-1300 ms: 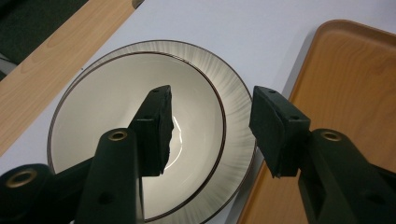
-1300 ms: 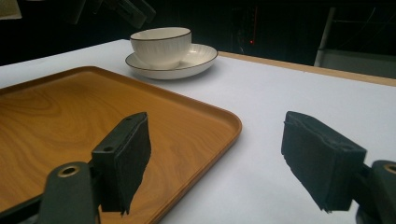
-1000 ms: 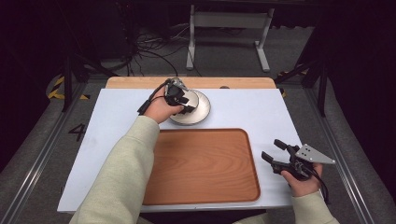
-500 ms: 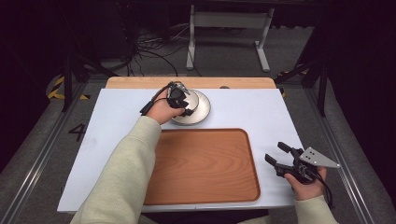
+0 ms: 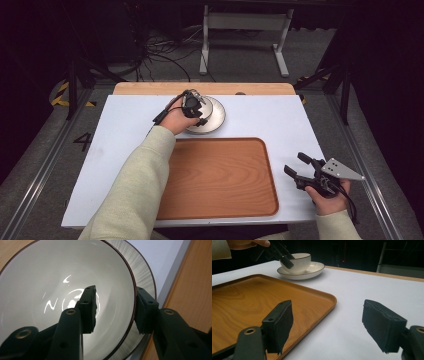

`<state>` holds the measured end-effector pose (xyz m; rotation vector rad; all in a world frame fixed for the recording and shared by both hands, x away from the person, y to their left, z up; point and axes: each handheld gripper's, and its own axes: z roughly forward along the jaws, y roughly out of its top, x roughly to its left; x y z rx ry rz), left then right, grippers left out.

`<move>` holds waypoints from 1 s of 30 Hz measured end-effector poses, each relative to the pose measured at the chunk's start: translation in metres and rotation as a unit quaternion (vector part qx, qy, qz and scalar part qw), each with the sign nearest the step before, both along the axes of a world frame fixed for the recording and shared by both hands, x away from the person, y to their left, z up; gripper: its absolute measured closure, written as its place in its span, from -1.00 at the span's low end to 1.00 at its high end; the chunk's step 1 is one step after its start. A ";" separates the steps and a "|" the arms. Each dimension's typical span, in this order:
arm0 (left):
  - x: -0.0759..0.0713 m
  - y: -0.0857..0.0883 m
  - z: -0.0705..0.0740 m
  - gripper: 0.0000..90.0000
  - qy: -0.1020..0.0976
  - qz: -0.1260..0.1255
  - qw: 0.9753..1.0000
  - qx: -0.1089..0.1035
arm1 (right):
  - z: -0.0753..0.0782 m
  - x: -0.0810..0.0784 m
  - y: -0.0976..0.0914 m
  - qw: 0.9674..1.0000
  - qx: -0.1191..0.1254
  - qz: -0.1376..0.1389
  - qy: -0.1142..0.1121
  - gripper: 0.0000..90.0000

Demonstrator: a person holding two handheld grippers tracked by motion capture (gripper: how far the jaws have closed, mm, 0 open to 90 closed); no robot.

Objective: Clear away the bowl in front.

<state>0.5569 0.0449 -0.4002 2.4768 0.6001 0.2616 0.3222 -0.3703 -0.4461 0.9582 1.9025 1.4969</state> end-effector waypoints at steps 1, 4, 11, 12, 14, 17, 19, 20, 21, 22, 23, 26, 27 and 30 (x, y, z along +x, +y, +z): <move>0.000 -0.001 0.000 0.35 0.001 -0.001 1.000 0.002 | 0.000 0.000 0.000 1.000 0.001 0.000 0.000 -0.44; -0.001 -0.003 -0.002 0.44 0.001 -0.002 1.000 0.009 | 0.000 0.000 0.000 1.000 0.003 0.001 0.001 -0.44; -0.003 -0.009 -0.004 0.68 0.000 -0.009 1.000 0.025 | 0.000 0.000 0.000 1.000 0.004 0.002 0.001 -0.44; -0.003 -0.010 -0.005 0.73 -0.001 -0.014 0.999 0.031 | 0.000 0.000 0.000 1.000 0.005 0.002 0.001 -0.44; -0.003 -0.011 -0.005 0.79 -0.002 -0.018 0.999 0.039 | 0.000 0.000 0.001 1.000 0.006 0.002 0.001 -0.44; -0.003 -0.012 -0.006 0.81 -0.006 -0.015 0.999 0.040 | 0.000 0.000 0.001 1.000 0.006 0.002 0.001 -0.44; -0.003 -0.013 -0.005 0.82 -0.010 -0.020 0.999 0.044 | 0.000 0.000 0.000 1.000 0.007 0.002 0.001 -0.45; -0.003 -0.013 -0.006 0.83 -0.016 -0.020 0.999 0.046 | 0.000 0.000 0.000 1.000 0.007 0.002 0.001 -0.45; -0.003 -0.013 -0.005 0.84 -0.021 -0.021 0.998 0.052 | 0.000 0.000 0.000 1.000 0.007 0.002 0.001 -0.45; -0.003 -0.013 -0.005 0.84 -0.022 -0.020 0.998 0.054 | 0.000 0.000 0.000 1.000 0.007 0.002 0.001 -0.45; -0.003 -0.013 -0.005 0.84 -0.023 -0.020 0.998 0.054 | 0.000 0.000 0.000 1.000 0.006 0.002 0.001 -0.45; -0.004 -0.014 -0.005 0.85 -0.030 -0.019 0.998 0.060 | 0.000 0.000 0.000 1.000 0.008 0.002 0.000 -0.45; -0.004 -0.014 -0.005 0.85 -0.033 -0.019 0.997 0.062 | 0.000 0.000 0.000 1.000 0.008 0.002 0.000 -0.45; -0.004 -0.014 -0.004 0.85 -0.036 -0.016 0.997 0.067 | 0.000 0.000 0.000 1.000 0.009 0.002 0.000 -0.45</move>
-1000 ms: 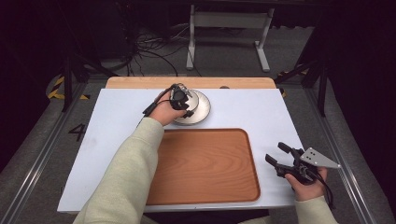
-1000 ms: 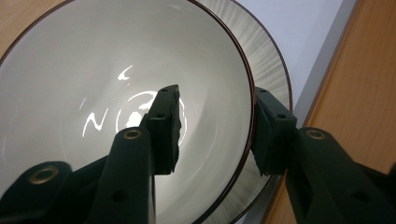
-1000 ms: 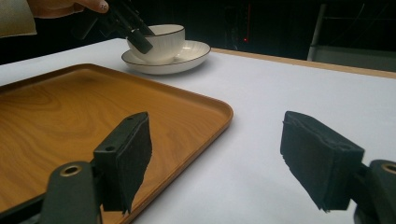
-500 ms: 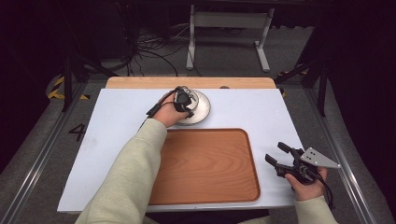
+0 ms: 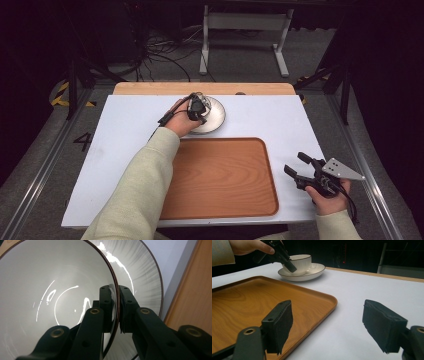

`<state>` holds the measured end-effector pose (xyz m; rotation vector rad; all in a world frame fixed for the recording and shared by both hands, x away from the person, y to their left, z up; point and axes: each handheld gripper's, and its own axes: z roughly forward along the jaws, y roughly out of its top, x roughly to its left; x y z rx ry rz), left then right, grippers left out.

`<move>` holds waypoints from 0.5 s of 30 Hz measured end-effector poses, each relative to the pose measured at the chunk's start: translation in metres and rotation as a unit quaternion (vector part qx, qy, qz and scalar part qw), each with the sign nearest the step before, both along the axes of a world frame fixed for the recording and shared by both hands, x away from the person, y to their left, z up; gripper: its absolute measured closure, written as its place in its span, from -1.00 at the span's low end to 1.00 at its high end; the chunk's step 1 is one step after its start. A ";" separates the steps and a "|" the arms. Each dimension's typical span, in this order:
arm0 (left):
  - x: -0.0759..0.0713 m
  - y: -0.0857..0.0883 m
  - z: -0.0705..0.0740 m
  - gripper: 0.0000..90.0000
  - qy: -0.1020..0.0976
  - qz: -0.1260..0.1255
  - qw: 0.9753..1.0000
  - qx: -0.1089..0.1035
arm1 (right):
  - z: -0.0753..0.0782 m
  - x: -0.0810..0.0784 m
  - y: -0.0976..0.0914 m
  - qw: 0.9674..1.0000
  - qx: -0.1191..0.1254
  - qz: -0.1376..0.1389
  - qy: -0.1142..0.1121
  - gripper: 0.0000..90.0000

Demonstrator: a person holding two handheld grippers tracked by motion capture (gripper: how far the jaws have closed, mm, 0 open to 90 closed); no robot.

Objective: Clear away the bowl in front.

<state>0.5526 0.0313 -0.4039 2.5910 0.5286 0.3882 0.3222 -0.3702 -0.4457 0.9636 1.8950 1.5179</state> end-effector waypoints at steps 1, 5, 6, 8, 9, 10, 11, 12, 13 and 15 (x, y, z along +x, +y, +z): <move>0.000 0.001 0.002 0.84 -0.005 0.001 1.000 0.001 | 0.000 0.000 0.000 1.000 -0.001 0.000 -0.001 -0.45; 0.000 0.005 0.006 0.84 -0.009 0.009 1.000 -0.012 | 0.000 0.000 0.000 1.000 -0.003 0.000 0.000 -0.45; 0.000 0.006 0.008 0.83 -0.007 0.014 1.000 -0.016 | 0.000 0.000 0.000 1.000 -0.002 0.000 0.000 -0.45; 0.000 0.008 0.009 0.83 -0.003 0.017 1.000 -0.020 | 0.001 0.000 0.000 1.000 -0.002 0.000 -0.002 -0.44; -0.001 0.009 0.009 0.83 -0.003 0.017 1.000 -0.018 | 0.001 0.000 0.000 1.000 -0.002 0.000 -0.002 -0.44; -0.001 0.009 0.010 0.83 -0.004 0.018 1.000 -0.015 | 0.001 0.000 0.000 1.000 -0.002 0.000 -0.002 -0.44; -0.001 0.010 0.011 0.83 -0.004 0.019 1.000 -0.012 | 0.001 0.000 0.000 1.000 -0.002 0.000 -0.002 -0.44; -0.002 0.010 0.011 0.83 -0.004 0.020 1.000 -0.015 | 0.001 -0.001 0.000 1.000 -0.001 0.000 -0.002 -0.44; -0.003 0.011 0.012 0.83 -0.005 0.019 1.000 -0.017 | 0.001 -0.001 0.000 1.000 -0.002 0.001 -0.002 -0.44; -0.004 0.012 0.015 0.83 -0.008 0.016 1.000 -0.020 | 0.001 -0.001 0.000 1.000 -0.001 0.001 -0.002 -0.44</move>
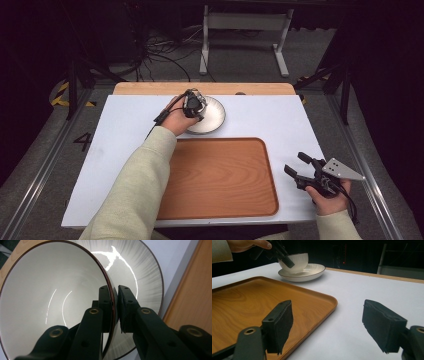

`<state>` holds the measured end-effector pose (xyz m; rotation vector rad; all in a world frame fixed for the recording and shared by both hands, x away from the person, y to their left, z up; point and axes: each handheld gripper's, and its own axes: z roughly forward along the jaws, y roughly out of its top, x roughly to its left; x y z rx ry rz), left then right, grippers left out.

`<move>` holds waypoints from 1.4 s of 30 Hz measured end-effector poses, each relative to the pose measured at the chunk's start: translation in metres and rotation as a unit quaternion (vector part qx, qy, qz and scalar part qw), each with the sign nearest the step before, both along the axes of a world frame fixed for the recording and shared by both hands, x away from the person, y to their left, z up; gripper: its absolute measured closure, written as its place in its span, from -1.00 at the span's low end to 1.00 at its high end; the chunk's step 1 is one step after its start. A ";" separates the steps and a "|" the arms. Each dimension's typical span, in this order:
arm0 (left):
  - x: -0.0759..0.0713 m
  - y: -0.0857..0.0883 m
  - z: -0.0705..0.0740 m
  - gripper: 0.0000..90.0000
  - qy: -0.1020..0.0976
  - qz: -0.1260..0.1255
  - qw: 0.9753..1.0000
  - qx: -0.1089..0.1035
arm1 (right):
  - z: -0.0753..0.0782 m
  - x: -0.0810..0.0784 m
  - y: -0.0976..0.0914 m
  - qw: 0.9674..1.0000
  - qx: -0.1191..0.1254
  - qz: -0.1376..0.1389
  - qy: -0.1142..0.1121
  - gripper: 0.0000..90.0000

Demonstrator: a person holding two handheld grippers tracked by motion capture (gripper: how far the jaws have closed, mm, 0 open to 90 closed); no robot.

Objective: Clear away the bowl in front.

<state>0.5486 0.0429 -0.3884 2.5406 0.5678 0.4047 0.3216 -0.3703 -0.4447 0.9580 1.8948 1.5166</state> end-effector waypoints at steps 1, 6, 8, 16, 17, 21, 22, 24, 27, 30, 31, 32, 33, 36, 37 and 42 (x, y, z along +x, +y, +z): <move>0.000 0.000 0.000 0.83 0.000 0.000 1.000 0.000 | 0.000 0.000 0.000 1.000 0.000 0.000 0.000 -0.44; -0.008 -0.001 0.010 0.83 -0.002 -0.006 1.000 -0.011 | 0.000 0.000 0.000 1.000 -0.001 0.000 0.000 -0.44; -0.011 -0.002 0.013 0.83 -0.006 -0.011 1.000 -0.013 | 0.000 0.000 0.000 1.000 -0.001 0.000 0.000 -0.44; -0.023 0.002 0.028 0.83 -0.014 -0.016 1.000 -0.013 | 0.000 0.000 0.000 1.000 0.000 0.001 -0.001 -0.44; -0.024 0.002 0.030 0.83 -0.014 -0.019 1.000 -0.013 | 0.000 0.000 0.001 1.000 0.000 0.001 -0.001 -0.44; -0.030 0.003 0.036 0.83 -0.020 -0.021 0.999 -0.018 | 0.000 0.001 0.001 1.000 0.000 0.002 -0.001 -0.44; -0.034 0.003 0.039 0.83 -0.022 -0.024 0.999 -0.019 | 0.001 0.001 0.001 1.000 0.000 0.002 -0.001 -0.44; -0.037 0.002 0.043 0.83 -0.026 -0.028 0.999 -0.017 | 0.000 0.001 0.001 1.000 -0.001 0.003 0.000 -0.44; -0.045 0.001 0.050 0.83 -0.029 -0.037 0.999 -0.018 | 0.000 0.001 0.002 1.000 0.000 0.002 0.000 -0.44; -0.048 0.001 0.053 0.83 -0.031 -0.041 0.998 -0.021 | 0.001 0.001 0.002 1.000 0.000 0.003 0.000 -0.44; -0.053 0.002 0.057 0.83 -0.034 -0.045 0.998 -0.024 | 0.001 0.002 0.002 1.000 0.000 0.003 -0.001 -0.44; -0.053 0.002 0.057 0.83 -0.034 -0.045 0.998 -0.024 | 0.000 0.002 0.002 1.000 0.000 0.002 -0.001 -0.44; -0.056 0.002 0.059 0.83 -0.035 -0.045 0.998 -0.028 | 0.000 0.002 0.002 1.000 0.000 0.003 0.000 -0.44; -0.062 0.003 0.064 0.83 -0.037 -0.048 0.998 -0.030 | 0.001 0.002 0.002 1.000 0.000 0.003 -0.001 -0.44; -0.063 0.003 0.065 0.83 -0.038 -0.050 0.998 -0.030 | 0.001 0.001 0.002 1.000 0.000 0.003 -0.001 -0.44; -0.073 0.005 0.071 0.83 -0.039 -0.057 0.997 -0.036 | 0.001 0.002 0.002 1.000 0.000 0.004 0.000 -0.44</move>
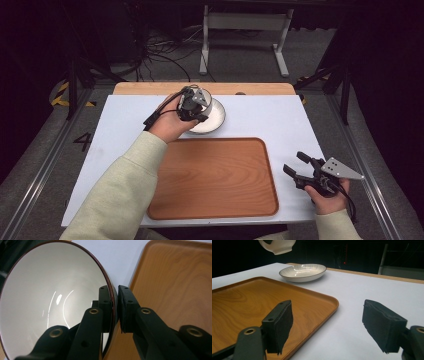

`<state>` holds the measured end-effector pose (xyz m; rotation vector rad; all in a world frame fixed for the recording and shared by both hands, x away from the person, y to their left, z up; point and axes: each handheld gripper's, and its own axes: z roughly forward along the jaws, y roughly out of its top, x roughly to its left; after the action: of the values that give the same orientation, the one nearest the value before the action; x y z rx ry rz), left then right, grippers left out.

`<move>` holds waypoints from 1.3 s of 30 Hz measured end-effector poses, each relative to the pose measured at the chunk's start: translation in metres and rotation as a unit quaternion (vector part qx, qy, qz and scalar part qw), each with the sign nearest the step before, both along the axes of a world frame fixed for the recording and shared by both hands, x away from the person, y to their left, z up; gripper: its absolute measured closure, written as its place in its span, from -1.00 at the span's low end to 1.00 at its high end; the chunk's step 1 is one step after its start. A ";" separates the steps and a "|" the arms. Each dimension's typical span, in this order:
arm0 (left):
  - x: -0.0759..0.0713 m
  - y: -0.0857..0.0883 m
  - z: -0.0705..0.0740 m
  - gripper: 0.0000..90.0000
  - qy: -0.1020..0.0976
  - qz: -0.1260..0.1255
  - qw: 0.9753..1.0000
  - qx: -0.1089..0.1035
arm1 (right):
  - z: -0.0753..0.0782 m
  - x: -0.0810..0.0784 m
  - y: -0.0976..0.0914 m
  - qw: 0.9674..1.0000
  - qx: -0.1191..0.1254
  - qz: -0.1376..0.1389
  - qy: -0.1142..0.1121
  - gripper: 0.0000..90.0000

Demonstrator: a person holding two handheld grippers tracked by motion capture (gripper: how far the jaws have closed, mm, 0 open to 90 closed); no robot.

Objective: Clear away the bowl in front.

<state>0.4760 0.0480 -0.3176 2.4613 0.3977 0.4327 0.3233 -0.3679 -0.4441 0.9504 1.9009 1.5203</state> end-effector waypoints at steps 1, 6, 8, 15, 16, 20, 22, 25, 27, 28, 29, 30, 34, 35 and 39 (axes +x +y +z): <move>-0.002 0.000 0.001 0.83 -0.002 -0.001 1.000 -0.001 | 0.000 0.000 0.000 1.000 0.000 0.000 0.000 -0.44; -0.014 0.001 0.004 0.83 -0.007 -0.009 1.000 0.001 | 0.000 0.000 0.001 1.000 0.000 0.000 0.001 -0.44; -0.019 0.002 0.006 0.83 -0.006 -0.016 1.000 -0.004 | 0.000 0.000 0.000 1.000 0.001 -0.001 0.001 -0.44; -0.040 0.004 0.005 0.83 -0.007 -0.033 0.999 -0.005 | 0.000 0.000 0.001 1.000 0.000 -0.001 0.000 -0.44; -0.040 0.004 0.005 0.83 -0.007 -0.033 0.999 -0.005 | 0.000 0.000 0.001 1.000 0.000 -0.001 0.000 -0.44; -0.047 0.009 0.004 0.83 -0.007 -0.039 0.999 -0.007 | 0.001 -0.001 0.000 1.000 0.003 -0.002 0.000 -0.45; -0.051 0.012 0.004 0.83 -0.008 -0.041 0.999 -0.010 | 0.001 -0.001 0.000 1.000 0.003 -0.002 0.000 -0.45; -0.058 0.016 0.005 0.83 -0.010 -0.046 0.999 -0.014 | 0.001 -0.001 0.000 1.000 0.003 -0.002 0.000 -0.45; -0.063 0.019 0.005 0.83 -0.011 -0.047 0.999 -0.015 | 0.001 -0.001 0.000 1.000 0.002 -0.003 0.000 -0.45; -0.065 0.020 0.006 0.83 -0.012 -0.051 0.998 -0.016 | 0.001 -0.001 0.000 1.000 0.002 -0.003 0.000 -0.45; -0.069 0.021 0.006 0.83 -0.011 -0.050 0.999 -0.016 | 0.001 -0.001 0.001 1.000 0.002 -0.002 -0.001 -0.44; -0.070 0.022 0.006 0.83 -0.012 -0.052 0.998 -0.016 | 0.001 -0.001 0.001 1.000 0.002 -0.002 -0.001 -0.45; -0.078 0.024 0.006 0.83 -0.014 -0.060 0.998 -0.016 | 0.001 -0.001 0.001 1.000 0.002 -0.003 -0.001 -0.45; -0.080 0.025 0.006 0.83 -0.013 -0.060 0.998 -0.014 | 0.001 -0.001 0.001 1.000 0.000 -0.002 -0.001 -0.45; -0.086 0.026 0.007 0.83 -0.016 -0.067 0.997 -0.017 | 0.001 -0.001 0.001 1.000 0.000 -0.002 -0.002 -0.45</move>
<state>0.3902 0.0743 -0.3106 2.4266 0.2231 0.4044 0.3225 -0.3665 -0.4433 0.9510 1.8956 1.5174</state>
